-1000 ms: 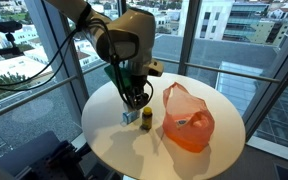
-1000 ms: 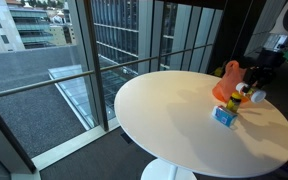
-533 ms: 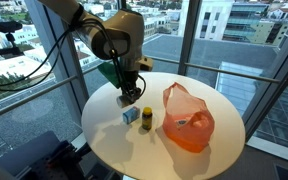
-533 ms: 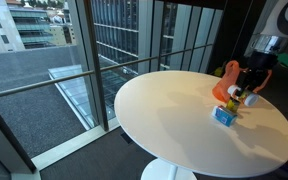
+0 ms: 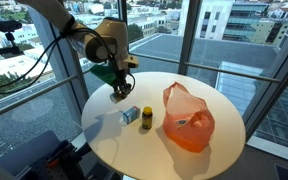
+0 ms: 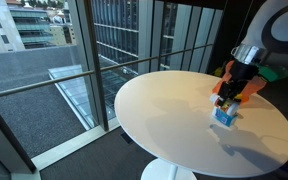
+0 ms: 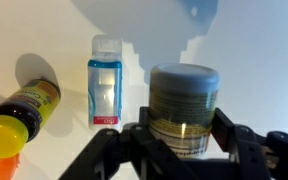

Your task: Take the white and orange bottle out of the plastic bag and put it on the table

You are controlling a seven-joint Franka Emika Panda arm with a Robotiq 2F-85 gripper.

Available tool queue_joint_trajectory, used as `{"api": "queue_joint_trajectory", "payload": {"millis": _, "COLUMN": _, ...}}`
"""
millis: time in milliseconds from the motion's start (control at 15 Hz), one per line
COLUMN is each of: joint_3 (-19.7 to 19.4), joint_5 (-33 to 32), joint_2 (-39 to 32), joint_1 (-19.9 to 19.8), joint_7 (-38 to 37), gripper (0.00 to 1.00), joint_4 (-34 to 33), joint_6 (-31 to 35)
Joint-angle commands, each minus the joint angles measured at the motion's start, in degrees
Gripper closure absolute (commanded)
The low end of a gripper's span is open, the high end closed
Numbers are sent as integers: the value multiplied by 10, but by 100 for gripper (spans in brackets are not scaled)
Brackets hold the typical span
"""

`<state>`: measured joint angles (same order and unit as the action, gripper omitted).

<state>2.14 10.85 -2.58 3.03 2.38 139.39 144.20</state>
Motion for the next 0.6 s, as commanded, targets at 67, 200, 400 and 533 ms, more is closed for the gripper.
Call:
{"api": "queue_joint_trajectory", "payload": {"millis": 67, "joint_3": 11, "joint_5": -2, "joint_2": -62, "joint_1": 3, "joint_7": -8, "gripper": 63, "joint_4": -24, "joint_6": 56}}
{"api": "queue_joint_trajectory", "payload": {"millis": 200, "joint_3": 11, "joint_5": -9, "joint_2": -88, "joint_1": 1, "joint_7": -11, "gripper": 63, "joint_4": -35, "joint_6": 70}}
{"api": "queue_joint_trajectory", "payload": {"millis": 400, "joint_3": 8, "joint_5": -17, "joint_2": -122, "joint_1": -1, "joint_7": -17, "gripper": 63, "joint_4": -56, "joint_6": 59}}
{"api": "queue_joint_trajectory", "payload": {"millis": 533, "joint_3": 6, "joint_5": -21, "joint_2": -140, "joint_1": -2, "joint_7": -20, "gripper": 63, "joint_4": -68, "joint_6": 53}}
